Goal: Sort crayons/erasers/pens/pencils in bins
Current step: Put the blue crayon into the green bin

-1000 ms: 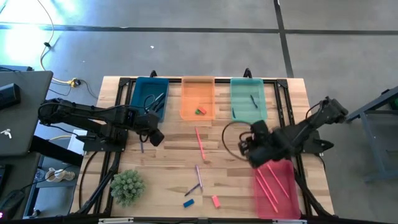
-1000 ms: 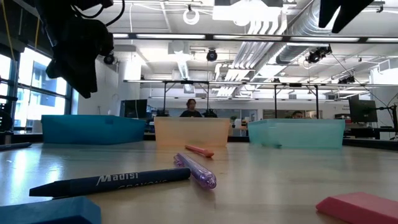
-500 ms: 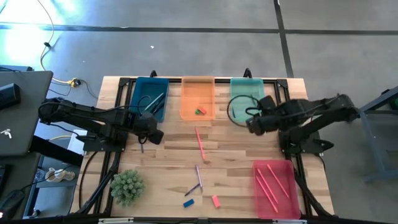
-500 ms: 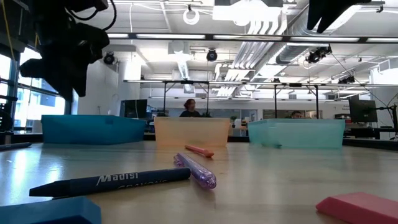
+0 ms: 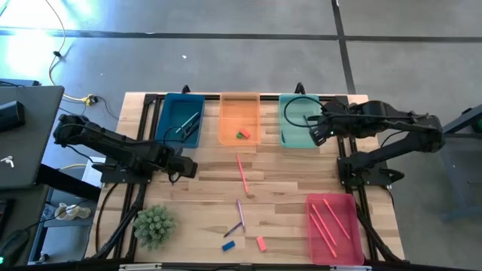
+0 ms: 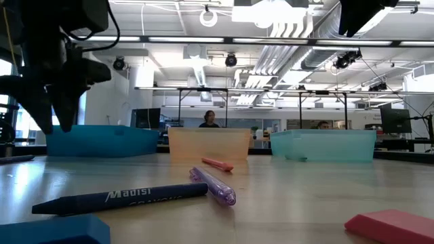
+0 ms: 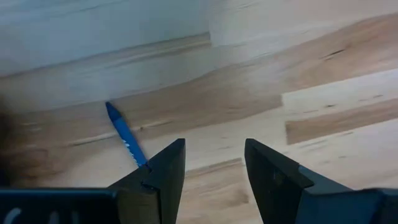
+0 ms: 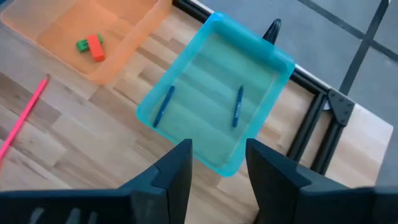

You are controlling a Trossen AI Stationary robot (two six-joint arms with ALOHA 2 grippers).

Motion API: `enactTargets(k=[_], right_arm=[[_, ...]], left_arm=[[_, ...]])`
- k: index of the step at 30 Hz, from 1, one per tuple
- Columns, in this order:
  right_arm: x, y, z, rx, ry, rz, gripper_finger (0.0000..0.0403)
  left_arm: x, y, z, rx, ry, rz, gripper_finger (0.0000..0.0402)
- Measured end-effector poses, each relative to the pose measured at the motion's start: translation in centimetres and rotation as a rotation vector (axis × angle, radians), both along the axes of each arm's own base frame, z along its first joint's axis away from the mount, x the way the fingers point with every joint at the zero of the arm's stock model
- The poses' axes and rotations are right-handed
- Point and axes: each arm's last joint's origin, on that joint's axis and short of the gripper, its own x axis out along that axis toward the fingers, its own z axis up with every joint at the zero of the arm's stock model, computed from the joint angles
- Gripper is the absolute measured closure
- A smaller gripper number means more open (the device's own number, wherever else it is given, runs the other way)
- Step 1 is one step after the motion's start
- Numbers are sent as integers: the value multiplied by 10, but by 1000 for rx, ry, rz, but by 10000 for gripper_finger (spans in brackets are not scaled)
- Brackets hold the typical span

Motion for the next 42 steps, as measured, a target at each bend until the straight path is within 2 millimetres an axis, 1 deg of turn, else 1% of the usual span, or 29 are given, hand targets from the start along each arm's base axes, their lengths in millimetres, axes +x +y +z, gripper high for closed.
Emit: enactTargets(k=[4, 10, 17, 20, 33, 42], right_arm=[[0, -4, 1, -8, 9, 3, 262], [1, -7, 0, -8, 15, -13, 262], [5, -8, 1, -9, -25, -16, 262], [6, -8, 1, -10, -30, -13, 262], [6, -8, 1, -17, -21, 5, 262], [6, -8, 1, -19, -16, 12, 262]], left_arm=[[0, 1, -5, 10, 64, -30, 248], [-11, 4, -6, 9, 180, -25, 248], [-10, 4, -6, 3, 174, -34, 248], [-11, 4, -10, 1, 204, -34, 248], [-3, -1, -30, -71, 331, -48, 248], [5, -3, -42, -104, 354, -38, 248]])
